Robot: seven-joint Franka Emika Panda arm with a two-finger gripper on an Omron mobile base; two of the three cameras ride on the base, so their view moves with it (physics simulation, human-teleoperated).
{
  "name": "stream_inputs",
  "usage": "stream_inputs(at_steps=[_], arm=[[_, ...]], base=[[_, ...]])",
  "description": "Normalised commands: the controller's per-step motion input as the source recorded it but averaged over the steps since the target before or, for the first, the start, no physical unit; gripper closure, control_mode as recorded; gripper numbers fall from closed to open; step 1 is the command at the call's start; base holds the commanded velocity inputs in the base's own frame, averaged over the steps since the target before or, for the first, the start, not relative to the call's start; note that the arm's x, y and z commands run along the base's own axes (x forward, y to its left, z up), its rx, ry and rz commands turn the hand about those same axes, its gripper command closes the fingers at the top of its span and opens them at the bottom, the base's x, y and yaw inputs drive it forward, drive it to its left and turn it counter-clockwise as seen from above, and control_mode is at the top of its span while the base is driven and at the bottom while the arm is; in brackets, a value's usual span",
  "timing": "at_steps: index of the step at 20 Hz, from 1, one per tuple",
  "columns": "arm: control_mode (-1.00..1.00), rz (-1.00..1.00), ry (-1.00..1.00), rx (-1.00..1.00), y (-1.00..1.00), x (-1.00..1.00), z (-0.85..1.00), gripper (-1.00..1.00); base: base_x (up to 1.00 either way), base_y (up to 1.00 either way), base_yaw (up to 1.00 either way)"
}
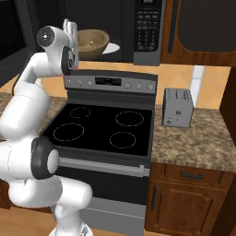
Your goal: Pick the onion from the sink and place it in the bowl. Then pick the bowl and place it in the microwave. Then close the microwave door and press the start button.
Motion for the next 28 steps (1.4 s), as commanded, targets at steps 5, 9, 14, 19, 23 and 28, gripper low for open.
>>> stream_inputs(at_steps=[5,9,14,19,23,28], arm=[[-1.00,0.00,-0.12,0.01,0.00,-0.30,0.00,-1.00],[-1.00,0.00,-0.05,0.05,-0.01,0.16,-0.01,-1.00],[-1.00,0.01,0.00,0.08,0.00,0.75,0.00,-1.00],[-1.00,0.11,-0.03,0.10,0.03,-0.42,0.08,-1.00],[-1.00,0.15,-0.02,0.01,0.00,-1.00,0.10,-1.00],[-1.00,0.16,0.02,-0.08,0.00,-1.00,0.00,-1.00]], base=[[0.00,0.00,0.00],[0.00,0.00,0.00],[0.00,0.00,0.00],[0.00,0.00,0.00],[0.00,0.00,0.00],[0.00,0.00,0.00]])
